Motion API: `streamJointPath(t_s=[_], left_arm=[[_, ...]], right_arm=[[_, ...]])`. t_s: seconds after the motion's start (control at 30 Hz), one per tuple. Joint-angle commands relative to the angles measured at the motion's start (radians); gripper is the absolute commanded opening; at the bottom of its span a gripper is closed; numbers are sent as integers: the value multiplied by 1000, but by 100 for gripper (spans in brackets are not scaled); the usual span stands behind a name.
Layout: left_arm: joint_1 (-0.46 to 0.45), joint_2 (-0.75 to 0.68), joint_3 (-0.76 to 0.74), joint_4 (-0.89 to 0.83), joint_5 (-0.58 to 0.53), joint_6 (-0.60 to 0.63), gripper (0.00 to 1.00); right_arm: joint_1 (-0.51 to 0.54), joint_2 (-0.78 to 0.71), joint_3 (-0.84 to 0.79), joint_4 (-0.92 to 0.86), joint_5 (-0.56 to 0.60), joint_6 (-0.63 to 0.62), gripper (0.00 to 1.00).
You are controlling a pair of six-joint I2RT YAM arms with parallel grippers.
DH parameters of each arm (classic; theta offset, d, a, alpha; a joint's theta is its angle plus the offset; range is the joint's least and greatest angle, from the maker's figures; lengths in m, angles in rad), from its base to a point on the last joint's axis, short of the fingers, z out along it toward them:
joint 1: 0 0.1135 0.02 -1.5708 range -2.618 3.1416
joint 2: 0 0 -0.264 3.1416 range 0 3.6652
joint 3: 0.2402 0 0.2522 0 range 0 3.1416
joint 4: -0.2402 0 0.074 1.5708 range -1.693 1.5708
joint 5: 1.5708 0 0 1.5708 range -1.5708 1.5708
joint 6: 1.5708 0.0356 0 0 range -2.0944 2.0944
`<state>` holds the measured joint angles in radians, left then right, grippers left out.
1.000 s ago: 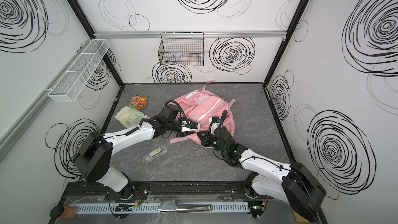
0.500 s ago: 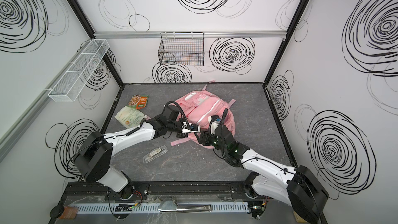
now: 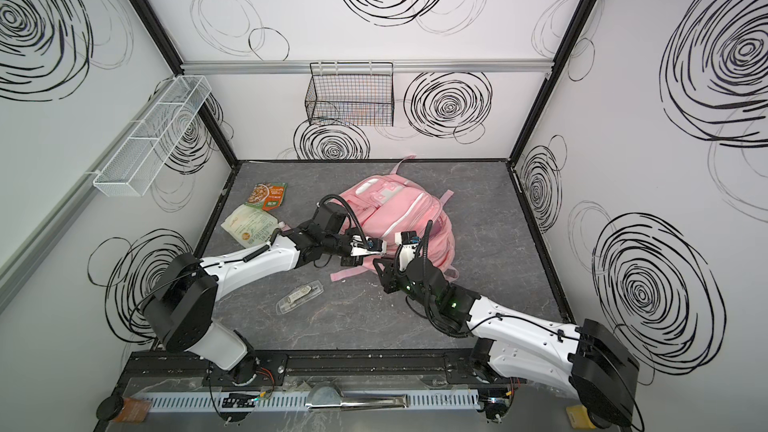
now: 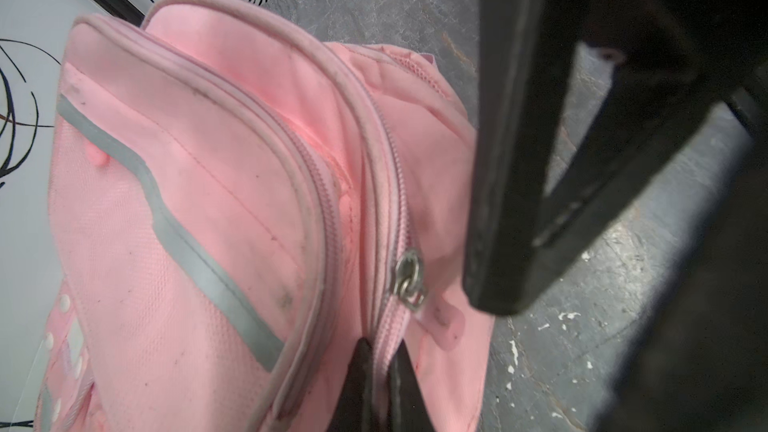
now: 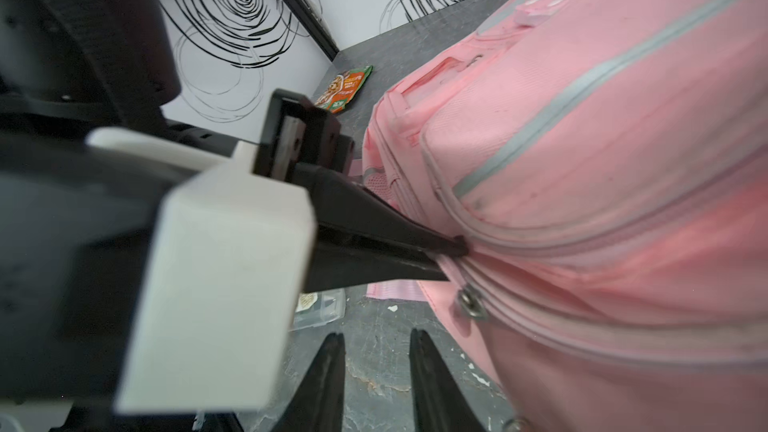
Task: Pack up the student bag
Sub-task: 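Grasp the zipper pull with right gripper while left gripper holds the bag edge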
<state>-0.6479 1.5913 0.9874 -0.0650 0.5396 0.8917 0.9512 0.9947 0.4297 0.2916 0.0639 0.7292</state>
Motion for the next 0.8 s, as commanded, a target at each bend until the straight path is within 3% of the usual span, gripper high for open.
streamJointPath(t_s=[0.0, 0.5, 0.67, 0.77], left_arm=[[-2, -8, 24, 11, 68, -37, 0], [4, -11, 37, 16, 132, -77, 0], [5, -13, 39, 20, 146, -86, 0], [5, -14, 39, 23, 146, -88, 0]], right_arm=[[-4, 3, -21, 43, 116, 12, 33], [-56, 176, -25, 135, 17, 77, 36], [-86, 235, -30, 172, -15, 77, 42], [-92, 263, -24, 183, -25, 72, 37]])
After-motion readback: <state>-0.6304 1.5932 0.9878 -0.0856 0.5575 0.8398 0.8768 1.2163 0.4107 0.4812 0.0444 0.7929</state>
